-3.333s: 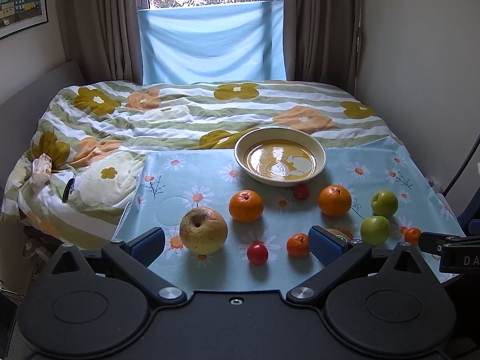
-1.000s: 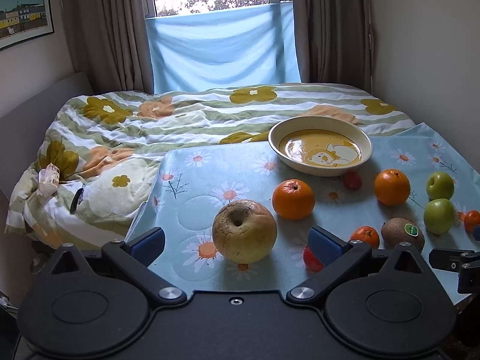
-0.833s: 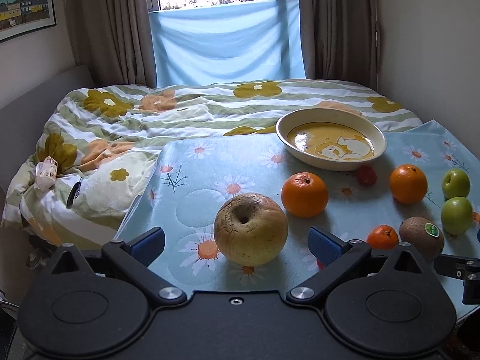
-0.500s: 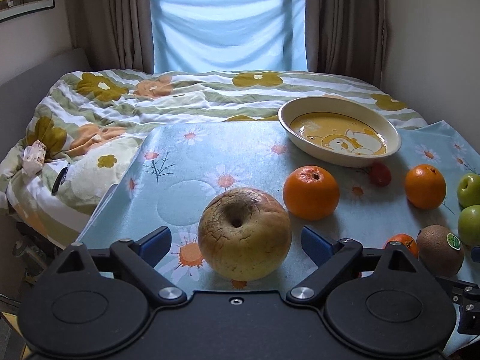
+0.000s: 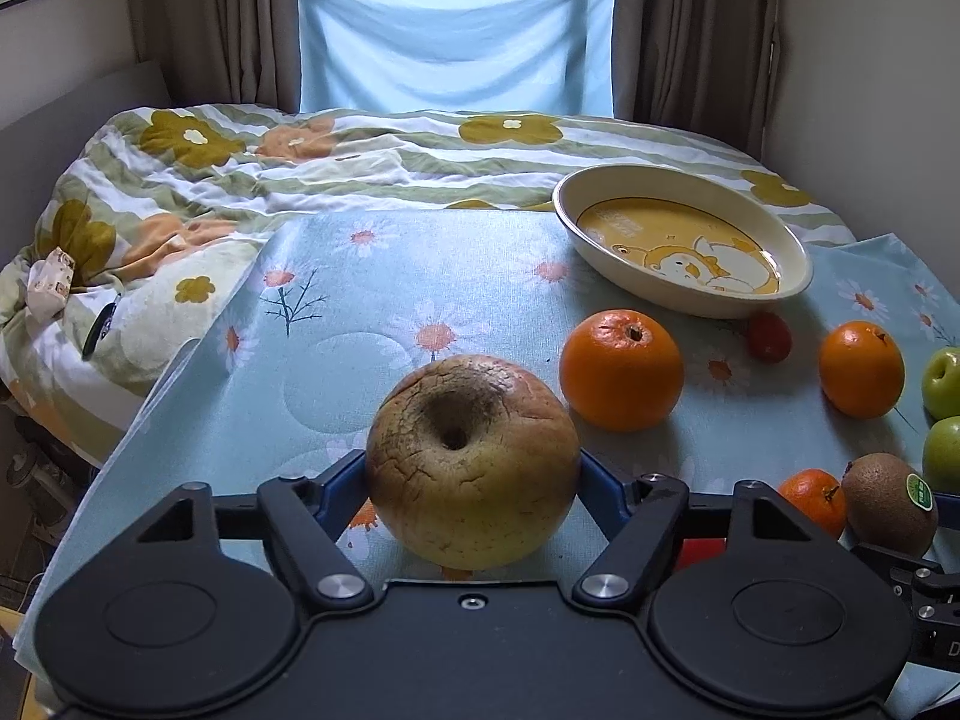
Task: Organize fruits
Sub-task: 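Grasp the yellow pear with the left tool while the right tool grasps the kiwi, then carry the pear and kiwi to the cream bowl and lower them in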
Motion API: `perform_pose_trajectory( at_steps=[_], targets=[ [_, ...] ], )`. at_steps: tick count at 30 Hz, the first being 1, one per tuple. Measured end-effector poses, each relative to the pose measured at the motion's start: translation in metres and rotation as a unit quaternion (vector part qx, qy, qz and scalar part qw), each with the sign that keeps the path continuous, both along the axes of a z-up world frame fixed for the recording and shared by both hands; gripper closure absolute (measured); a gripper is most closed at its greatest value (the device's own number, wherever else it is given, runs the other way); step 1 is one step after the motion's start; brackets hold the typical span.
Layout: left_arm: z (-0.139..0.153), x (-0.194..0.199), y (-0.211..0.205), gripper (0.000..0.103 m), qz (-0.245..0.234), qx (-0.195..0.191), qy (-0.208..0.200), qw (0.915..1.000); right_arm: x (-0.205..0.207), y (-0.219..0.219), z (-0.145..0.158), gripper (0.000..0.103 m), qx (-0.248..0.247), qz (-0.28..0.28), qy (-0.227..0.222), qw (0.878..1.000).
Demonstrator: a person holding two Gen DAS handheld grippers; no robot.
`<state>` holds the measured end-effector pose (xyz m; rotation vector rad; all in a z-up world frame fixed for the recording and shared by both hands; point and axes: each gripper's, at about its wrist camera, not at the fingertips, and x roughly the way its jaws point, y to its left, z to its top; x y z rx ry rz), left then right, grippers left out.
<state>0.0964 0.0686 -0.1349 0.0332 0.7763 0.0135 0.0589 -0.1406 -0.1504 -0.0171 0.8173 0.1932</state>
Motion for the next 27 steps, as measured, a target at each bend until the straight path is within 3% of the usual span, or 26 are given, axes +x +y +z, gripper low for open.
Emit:
perform_pose_trajectory(
  at_steps=[7, 11, 27],
  targets=[
    [0.0, -0.003, -0.002, 0.025, 0.002, 0.003, 0.003, 1.0, 0.003, 0.001, 0.002, 0.022, 0.001, 0.014, -0.005, 1.0],
    [0.0, -0.008, -0.002, 0.026, 0.004, 0.003, 0.003, 1.0, 0.005, 0.002, 0.002, 0.035, -0.003, 0.027, -0.007, 1.0],
    [0.023, -0.036, -0.016, 0.026, 0.021, 0.001, -0.012, 0.9997, 0.004, -0.005, 0.013, 0.041, 0.001, 0.054, -0.014, 0.998]
  ],
)
